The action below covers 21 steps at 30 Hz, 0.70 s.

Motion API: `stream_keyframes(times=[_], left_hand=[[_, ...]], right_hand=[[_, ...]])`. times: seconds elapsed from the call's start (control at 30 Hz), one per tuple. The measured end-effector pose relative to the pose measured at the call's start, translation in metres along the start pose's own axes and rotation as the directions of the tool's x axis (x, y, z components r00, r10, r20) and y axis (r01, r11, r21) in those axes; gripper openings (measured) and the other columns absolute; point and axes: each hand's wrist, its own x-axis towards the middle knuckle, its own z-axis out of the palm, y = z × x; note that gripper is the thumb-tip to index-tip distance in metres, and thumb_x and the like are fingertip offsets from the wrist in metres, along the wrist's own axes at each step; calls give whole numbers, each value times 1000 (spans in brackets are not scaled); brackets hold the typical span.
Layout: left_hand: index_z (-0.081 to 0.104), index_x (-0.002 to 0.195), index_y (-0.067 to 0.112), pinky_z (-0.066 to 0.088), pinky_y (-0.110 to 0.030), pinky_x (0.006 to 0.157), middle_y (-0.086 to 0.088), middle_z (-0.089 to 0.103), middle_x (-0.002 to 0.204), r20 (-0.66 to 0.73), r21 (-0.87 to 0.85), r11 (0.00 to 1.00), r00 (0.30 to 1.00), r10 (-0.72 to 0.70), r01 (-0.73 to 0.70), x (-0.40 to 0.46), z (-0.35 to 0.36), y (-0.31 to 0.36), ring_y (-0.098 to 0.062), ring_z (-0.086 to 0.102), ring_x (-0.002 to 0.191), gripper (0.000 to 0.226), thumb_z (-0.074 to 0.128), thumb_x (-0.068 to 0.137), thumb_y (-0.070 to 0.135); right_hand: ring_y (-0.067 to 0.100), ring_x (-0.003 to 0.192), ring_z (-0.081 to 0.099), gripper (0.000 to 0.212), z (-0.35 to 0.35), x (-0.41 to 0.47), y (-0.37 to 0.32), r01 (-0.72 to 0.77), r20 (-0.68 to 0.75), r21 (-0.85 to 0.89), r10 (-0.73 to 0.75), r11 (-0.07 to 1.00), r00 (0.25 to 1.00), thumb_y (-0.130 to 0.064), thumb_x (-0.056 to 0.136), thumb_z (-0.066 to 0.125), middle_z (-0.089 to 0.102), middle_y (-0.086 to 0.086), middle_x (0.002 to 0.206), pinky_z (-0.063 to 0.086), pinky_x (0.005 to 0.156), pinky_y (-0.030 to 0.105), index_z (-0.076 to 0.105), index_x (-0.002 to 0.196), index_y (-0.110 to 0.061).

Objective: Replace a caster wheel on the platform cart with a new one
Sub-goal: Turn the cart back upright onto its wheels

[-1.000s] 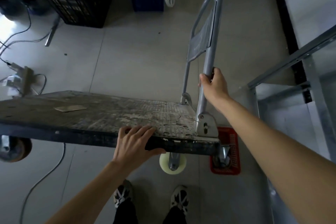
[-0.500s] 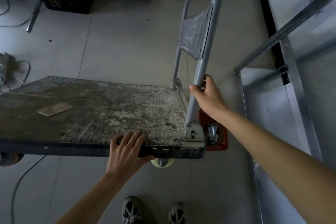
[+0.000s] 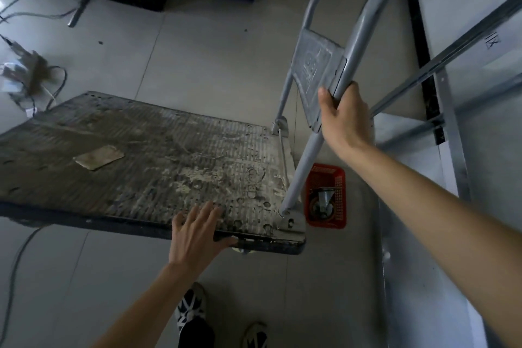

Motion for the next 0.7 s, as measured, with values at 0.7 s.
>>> stream_keyframes(times=[0.7], left_hand=[[10,159,36,5,-57,121,9,2,168,406,44,998,914,16,-37,-104,99,-27,-22,8,154,92,44,86,80]], right_hand=[[8,54,56,29,33,-201,80,165,-123,7,-163,986,979,-34,105,48,52,-5,66,42,42,22,47,104,-5]])
